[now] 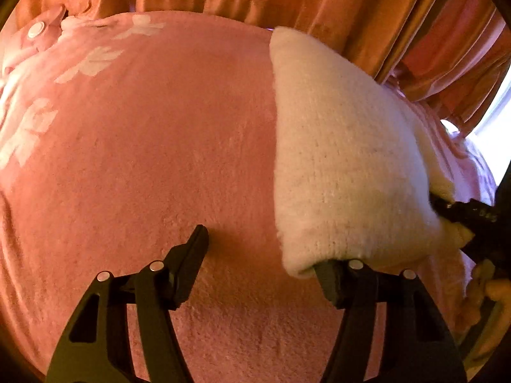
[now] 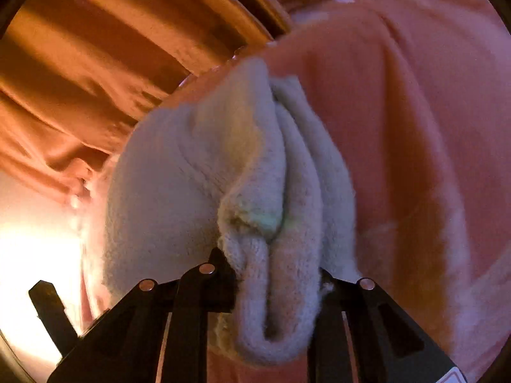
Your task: Fold small clothes
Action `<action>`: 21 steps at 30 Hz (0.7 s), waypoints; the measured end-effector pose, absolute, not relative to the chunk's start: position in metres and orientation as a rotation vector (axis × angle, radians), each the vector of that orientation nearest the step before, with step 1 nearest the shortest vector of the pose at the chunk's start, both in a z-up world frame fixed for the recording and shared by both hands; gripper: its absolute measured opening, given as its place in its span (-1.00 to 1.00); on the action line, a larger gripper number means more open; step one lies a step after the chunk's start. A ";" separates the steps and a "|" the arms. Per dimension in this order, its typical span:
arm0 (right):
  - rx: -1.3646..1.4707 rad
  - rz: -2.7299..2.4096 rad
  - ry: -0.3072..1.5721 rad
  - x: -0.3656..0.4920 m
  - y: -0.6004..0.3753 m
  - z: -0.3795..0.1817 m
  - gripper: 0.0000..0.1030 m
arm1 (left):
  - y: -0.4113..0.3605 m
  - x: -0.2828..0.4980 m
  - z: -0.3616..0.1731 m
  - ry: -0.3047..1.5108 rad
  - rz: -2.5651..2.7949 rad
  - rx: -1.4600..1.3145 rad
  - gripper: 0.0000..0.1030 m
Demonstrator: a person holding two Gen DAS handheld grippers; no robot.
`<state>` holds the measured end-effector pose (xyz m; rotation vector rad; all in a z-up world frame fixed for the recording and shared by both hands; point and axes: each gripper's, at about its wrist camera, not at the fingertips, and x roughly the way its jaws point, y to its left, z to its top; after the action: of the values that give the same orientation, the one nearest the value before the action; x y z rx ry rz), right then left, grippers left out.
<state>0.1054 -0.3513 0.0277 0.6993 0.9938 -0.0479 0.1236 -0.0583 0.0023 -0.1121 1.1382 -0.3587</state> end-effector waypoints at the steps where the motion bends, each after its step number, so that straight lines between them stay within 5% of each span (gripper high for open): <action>1: 0.698 -0.039 0.951 0.104 -0.349 0.040 -0.69 | -0.059 0.122 0.004 1.140 -0.359 -0.105 0.19; 5: 0.633 -0.016 0.867 0.102 -0.342 0.068 -0.69 | -0.060 0.119 0.002 1.144 -0.359 -0.102 0.19; 9: 0.701 -0.043 0.996 0.104 -0.349 0.014 -0.67 | -0.063 0.116 0.007 1.143 -0.355 -0.084 0.17; 13: 0.770 -0.045 0.921 0.087 -0.362 0.044 -0.33 | -0.055 0.105 0.022 1.139 -0.407 -0.098 0.22; 21: 0.533 -0.007 0.763 0.102 -0.335 0.117 -0.31 | -0.054 0.116 0.085 0.995 -0.450 -0.178 0.52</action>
<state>0.1023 -0.3355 0.1170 0.5333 0.7634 -0.0066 0.1161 -0.0544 0.0847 -0.1777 0.9950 -0.4502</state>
